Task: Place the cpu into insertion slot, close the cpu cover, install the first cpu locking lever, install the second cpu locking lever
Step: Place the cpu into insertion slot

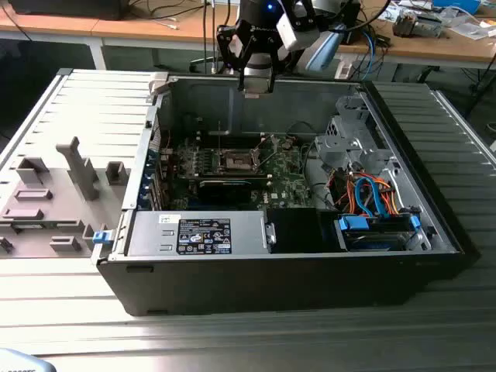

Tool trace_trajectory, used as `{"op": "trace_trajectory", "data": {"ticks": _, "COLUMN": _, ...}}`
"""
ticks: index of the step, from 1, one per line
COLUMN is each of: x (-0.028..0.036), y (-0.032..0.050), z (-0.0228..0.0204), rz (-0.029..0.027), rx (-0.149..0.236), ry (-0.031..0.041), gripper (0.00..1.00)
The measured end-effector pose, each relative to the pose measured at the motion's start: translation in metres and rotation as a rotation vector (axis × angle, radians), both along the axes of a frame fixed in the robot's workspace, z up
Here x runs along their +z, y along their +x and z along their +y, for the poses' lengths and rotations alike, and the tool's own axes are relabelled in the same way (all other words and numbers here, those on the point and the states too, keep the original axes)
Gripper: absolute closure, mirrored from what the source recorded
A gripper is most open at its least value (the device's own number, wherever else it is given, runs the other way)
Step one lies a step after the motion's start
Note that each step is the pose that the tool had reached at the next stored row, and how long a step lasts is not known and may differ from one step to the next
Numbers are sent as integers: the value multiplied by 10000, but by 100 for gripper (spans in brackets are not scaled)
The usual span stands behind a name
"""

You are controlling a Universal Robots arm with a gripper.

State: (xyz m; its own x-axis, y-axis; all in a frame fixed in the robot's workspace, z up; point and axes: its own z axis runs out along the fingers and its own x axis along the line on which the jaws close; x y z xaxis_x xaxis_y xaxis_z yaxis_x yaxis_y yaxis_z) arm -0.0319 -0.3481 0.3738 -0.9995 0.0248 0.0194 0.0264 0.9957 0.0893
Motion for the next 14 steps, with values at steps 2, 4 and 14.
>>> {"op": "trace_trajectory", "data": {"ticks": 2, "x": -4, "y": -2, "z": 0, "rz": 0, "rx": 0, "ry": -1, "gripper": 45}}
{"op": "trace_trajectory", "data": {"ticks": 4, "x": -8, "y": -3, "z": 0, "rz": -1, "rx": 1, "ry": 0, "gripper": 45}}
{"op": "trace_trajectory", "data": {"ticks": 14, "x": -36, "y": -9, "z": 0, "rz": 0, "rx": 0, "ry": -2, "gripper": 45}}
